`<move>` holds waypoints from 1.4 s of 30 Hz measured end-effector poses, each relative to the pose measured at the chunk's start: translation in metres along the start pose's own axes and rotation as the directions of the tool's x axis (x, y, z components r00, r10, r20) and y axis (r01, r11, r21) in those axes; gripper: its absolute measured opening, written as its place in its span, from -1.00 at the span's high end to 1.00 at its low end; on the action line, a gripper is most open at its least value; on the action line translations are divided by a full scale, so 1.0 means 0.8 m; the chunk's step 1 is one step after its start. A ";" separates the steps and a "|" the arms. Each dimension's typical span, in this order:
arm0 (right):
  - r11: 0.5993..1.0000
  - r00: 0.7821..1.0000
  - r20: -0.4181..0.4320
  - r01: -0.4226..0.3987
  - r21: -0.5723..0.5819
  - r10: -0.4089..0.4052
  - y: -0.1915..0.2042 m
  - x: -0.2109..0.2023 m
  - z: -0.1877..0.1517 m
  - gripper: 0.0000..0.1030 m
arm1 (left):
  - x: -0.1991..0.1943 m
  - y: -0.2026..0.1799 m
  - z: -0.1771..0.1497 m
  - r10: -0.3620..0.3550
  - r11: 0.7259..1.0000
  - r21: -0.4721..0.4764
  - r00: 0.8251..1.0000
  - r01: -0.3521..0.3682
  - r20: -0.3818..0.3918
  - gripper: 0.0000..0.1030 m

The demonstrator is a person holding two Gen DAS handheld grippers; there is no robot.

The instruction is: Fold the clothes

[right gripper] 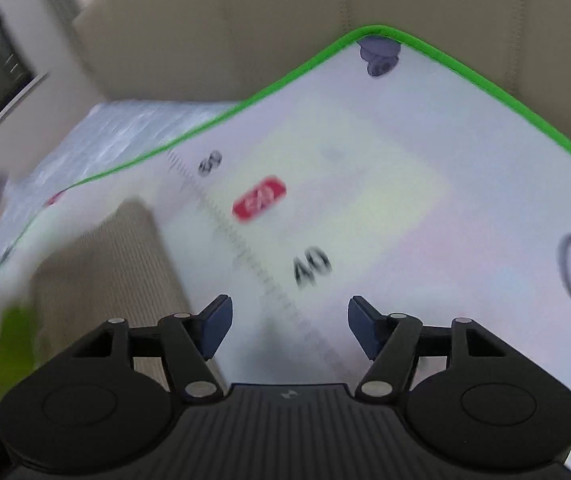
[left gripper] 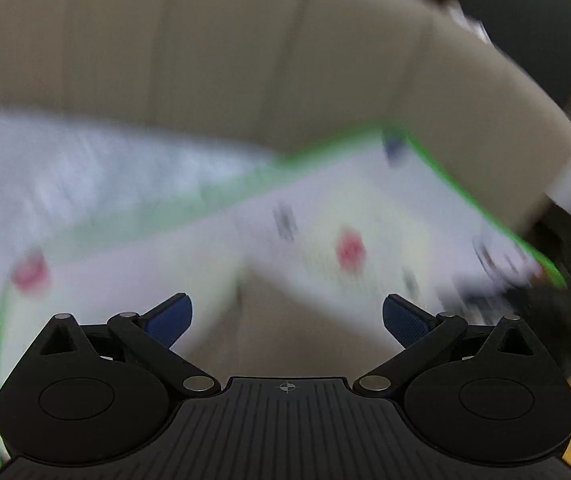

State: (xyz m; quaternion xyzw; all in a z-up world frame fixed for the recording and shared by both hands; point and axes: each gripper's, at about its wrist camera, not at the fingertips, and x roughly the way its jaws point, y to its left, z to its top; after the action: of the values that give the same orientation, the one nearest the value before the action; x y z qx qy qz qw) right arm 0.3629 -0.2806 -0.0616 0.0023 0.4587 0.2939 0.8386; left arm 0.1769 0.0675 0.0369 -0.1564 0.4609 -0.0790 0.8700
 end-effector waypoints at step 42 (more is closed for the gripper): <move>0.972 0.950 0.219 -0.196 -0.132 0.221 0.133 -0.001 -0.026 0.32 | 0.080 0.000 -0.040 0.012 0.998 0.070 0.998 -0.008 -0.063 0.05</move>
State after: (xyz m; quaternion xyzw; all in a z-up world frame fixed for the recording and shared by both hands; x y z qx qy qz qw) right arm 0.2946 -0.1983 -0.0438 0.0394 0.3379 0.4030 0.8496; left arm 0.1868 0.0428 -0.0296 -0.1212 0.4861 -0.0956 0.8601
